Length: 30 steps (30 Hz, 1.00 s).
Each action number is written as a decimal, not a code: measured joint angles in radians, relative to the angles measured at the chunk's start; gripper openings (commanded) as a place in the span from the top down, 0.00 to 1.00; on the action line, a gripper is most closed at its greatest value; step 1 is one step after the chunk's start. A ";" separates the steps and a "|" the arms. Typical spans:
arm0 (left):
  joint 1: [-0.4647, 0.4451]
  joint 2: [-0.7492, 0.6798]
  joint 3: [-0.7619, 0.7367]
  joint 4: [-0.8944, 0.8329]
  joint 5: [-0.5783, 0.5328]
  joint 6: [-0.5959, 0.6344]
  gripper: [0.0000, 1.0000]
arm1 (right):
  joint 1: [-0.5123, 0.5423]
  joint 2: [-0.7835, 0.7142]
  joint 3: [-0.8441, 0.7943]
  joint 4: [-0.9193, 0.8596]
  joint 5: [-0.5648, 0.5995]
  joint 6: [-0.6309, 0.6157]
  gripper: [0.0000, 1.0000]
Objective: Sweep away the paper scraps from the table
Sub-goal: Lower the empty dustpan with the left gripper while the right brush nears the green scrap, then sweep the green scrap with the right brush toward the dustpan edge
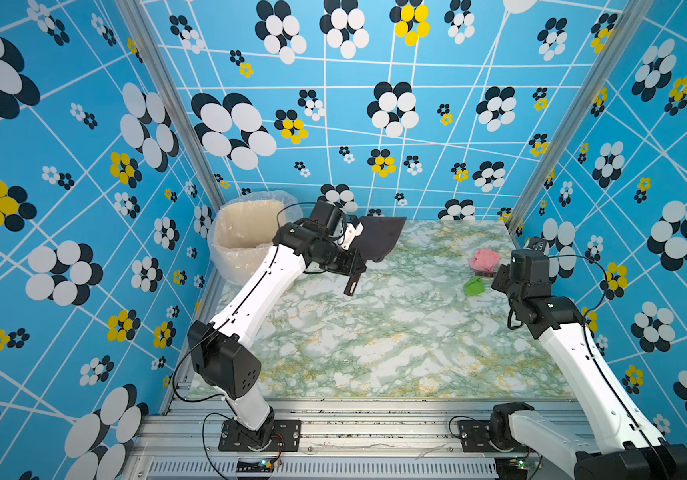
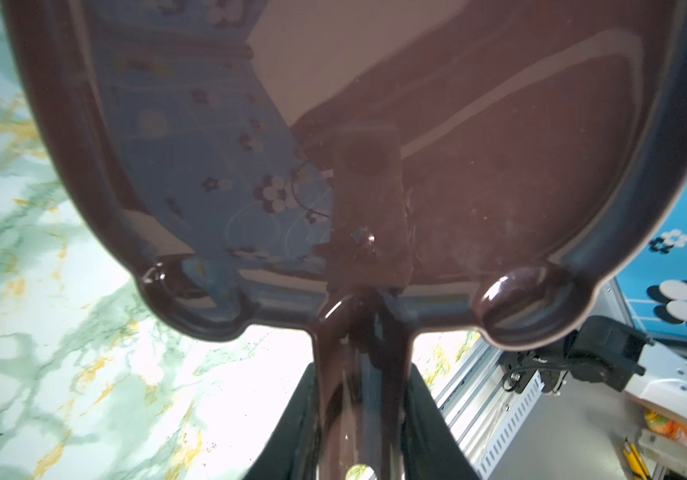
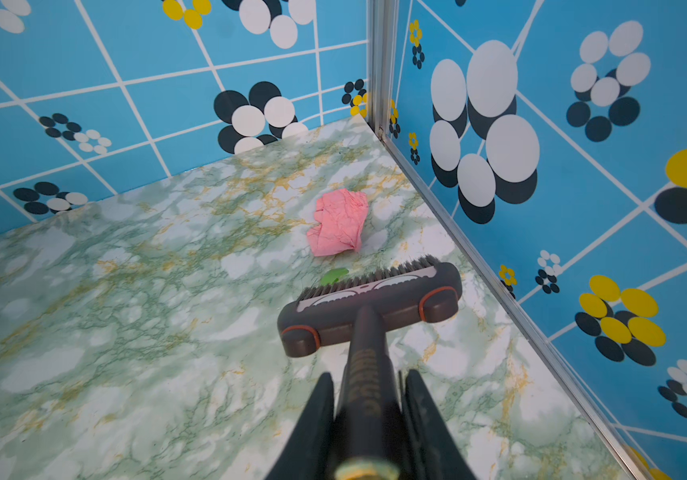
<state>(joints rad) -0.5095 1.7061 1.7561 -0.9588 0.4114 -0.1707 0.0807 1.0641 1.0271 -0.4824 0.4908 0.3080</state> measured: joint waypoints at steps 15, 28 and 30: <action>-0.278 0.208 -0.107 0.053 -0.245 0.027 1.00 | -0.075 0.039 0.000 0.023 -0.124 -0.009 1.00; -0.386 0.310 -0.101 0.010 -0.338 0.094 1.00 | -0.088 0.071 -0.010 0.034 -0.138 -0.032 1.00; -0.389 0.328 -0.090 -0.002 -0.348 0.100 1.00 | -0.090 0.080 -0.017 0.047 -0.144 -0.035 1.00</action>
<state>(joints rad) -0.8989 2.0338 1.6657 -0.9604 0.0639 -0.0711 -0.0093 1.1442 1.0100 -0.4355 0.3466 0.2729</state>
